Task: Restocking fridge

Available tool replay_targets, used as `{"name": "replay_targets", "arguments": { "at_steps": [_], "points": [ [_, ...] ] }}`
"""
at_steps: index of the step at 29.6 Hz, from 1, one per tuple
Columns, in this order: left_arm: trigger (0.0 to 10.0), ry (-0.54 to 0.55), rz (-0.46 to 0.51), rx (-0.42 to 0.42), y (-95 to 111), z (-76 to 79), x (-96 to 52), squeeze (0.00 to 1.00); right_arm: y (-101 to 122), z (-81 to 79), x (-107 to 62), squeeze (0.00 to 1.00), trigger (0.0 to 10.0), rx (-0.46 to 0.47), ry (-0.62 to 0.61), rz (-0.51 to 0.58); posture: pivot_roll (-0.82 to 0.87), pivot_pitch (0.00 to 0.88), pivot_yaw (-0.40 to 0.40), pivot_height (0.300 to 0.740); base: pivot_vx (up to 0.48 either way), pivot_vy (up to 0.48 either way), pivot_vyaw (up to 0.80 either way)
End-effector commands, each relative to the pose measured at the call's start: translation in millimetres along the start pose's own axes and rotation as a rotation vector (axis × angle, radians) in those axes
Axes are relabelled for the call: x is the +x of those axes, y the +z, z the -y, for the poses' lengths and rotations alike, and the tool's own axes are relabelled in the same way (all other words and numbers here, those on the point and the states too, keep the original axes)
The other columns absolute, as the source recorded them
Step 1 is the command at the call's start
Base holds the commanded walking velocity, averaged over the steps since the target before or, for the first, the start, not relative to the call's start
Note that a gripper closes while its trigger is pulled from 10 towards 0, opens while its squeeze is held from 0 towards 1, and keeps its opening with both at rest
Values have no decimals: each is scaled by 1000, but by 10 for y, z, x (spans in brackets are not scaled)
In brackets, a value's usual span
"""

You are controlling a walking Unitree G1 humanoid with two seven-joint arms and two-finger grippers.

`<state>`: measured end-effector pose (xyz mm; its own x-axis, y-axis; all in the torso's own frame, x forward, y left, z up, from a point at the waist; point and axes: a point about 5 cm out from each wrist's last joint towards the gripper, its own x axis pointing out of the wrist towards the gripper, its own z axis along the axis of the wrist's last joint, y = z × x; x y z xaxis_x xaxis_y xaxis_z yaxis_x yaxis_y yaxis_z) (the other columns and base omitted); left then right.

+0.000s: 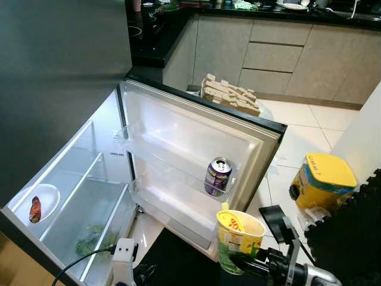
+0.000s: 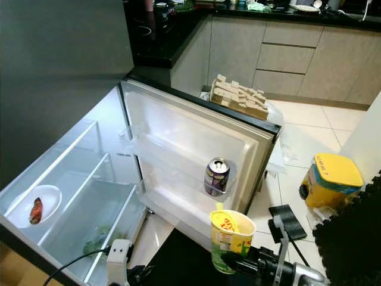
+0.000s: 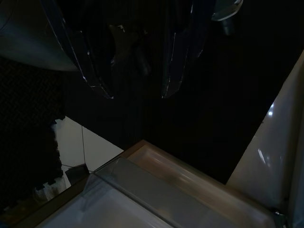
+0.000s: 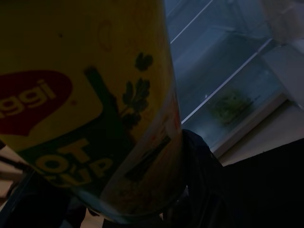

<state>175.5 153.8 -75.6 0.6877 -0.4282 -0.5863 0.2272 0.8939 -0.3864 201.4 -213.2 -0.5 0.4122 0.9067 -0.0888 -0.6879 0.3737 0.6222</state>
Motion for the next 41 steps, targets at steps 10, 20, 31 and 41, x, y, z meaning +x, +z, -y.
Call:
{"name": "replay_targets", "arguments": {
  "at_steps": [10, 20, 31, 41],
  "points": [
    [10000, 13, -23, 6, -43, -24, -26, 0, 460, 24, 405, 0, 10000, -296, -62, 25, -78, 0, -45, 740, 0, 0, 0],
    [10000, 19, -8, 5, -29, -15, -17, 0, 653, 50, 733, 0, 10000, -492, -226, 39, -78, 0, -48, 740, 0, 0, 0],
    [10000, 25, -7, 7, -25, -36, -28, 0, 890, 180, 727, 0, 10000, -631, -464, 83, -76, 0, -50, 740, 0, 0, 0],
    [10000, 21, -6, 10, -28, -29, -28, 0, 987, 292, 584, 0, 10000, -680, -631, 97, -72, 0, -49, 740, 0, 0, 0]
  ]
}}
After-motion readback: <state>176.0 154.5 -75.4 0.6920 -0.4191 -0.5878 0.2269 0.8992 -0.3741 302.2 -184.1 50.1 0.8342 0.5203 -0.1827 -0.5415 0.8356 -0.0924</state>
